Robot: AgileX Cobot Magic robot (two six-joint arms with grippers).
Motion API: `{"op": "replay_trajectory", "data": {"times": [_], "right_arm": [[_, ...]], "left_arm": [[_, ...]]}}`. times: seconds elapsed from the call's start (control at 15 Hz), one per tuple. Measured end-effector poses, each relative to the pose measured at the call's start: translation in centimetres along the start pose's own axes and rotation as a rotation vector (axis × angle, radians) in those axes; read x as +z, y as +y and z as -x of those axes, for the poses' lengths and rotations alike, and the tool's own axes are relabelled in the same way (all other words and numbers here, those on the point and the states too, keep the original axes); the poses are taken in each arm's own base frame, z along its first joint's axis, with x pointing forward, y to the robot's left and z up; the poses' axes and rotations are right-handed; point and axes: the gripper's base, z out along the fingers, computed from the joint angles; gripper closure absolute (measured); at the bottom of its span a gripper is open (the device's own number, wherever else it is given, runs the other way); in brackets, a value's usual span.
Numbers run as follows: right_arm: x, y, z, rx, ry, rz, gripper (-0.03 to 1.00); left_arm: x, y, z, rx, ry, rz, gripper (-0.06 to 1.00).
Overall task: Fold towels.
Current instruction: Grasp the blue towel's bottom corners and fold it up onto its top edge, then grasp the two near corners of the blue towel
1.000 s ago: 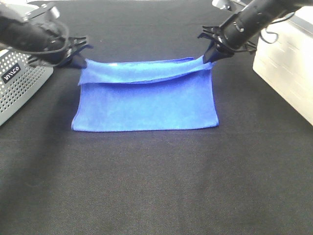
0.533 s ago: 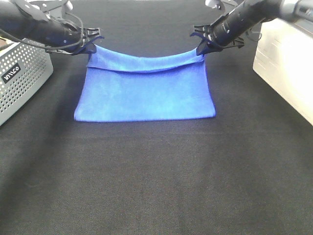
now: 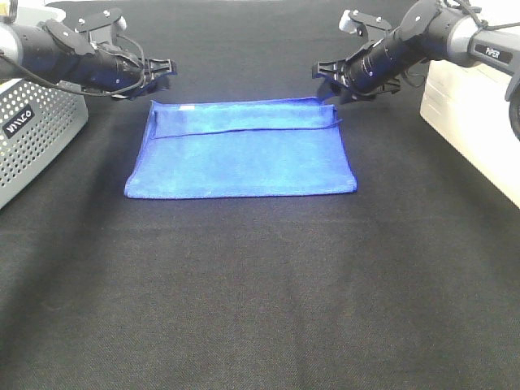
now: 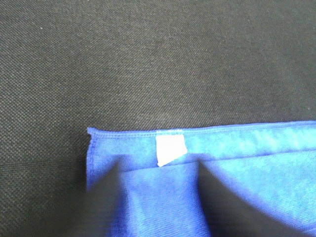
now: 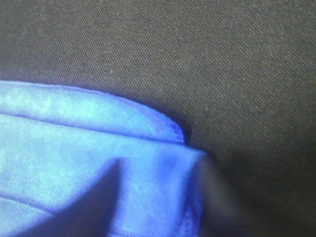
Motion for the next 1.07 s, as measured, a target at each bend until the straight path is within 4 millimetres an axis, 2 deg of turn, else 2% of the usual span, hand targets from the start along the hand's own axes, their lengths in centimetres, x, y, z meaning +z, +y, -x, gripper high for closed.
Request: {"op": "replay_trajectory", "data": {"times": [0.07,0.2,0.47,0.53,0.67,0.93,1.0,1.07], "right_arm": [[-0.1,0.1,-0.2,-0.013,0.033,0.003,0.27],[-1.3,0.6,-0.6,-0.051,0.156,0.017,0.2],[-3.7,1.9,-0.5,-0.014,0.296,0.055,0.2],[-3.7,1.9,-0.5,-0.014,0.296,0.055,0.2],[-4.1,2.1,-1.3,0.033,0.391,0.065,0.2],[-4.8,2.3,-2.2,0.08,0.486,0.064,0.21],[-5.4,2.5,-2.4,0.085,0.504,0.06,0.22],[-6.3,2.7,-2.9,0.095,0.532,0.055,0.22]], "left_arm": [[-0.2,-0.1,0.0,0.018,0.013,-0.006,0.27],[-1.3,-1.1,0.3,0.074,0.1,-0.058,0.22],[-2.6,-1.8,-1.4,0.034,0.369,-0.109,0.26],[-2.6,-1.8,-1.4,0.034,0.369,-0.109,0.26],[-3.2,-1.6,-2.3,0.004,0.499,-0.078,0.27],[-6.2,-1.8,-2.4,-0.066,0.555,-0.005,0.27],[-6.8,-1.7,-3.0,-0.077,0.576,0.009,0.27],[-7.4,-1.2,-4.5,-0.116,0.621,0.043,0.27]]}}
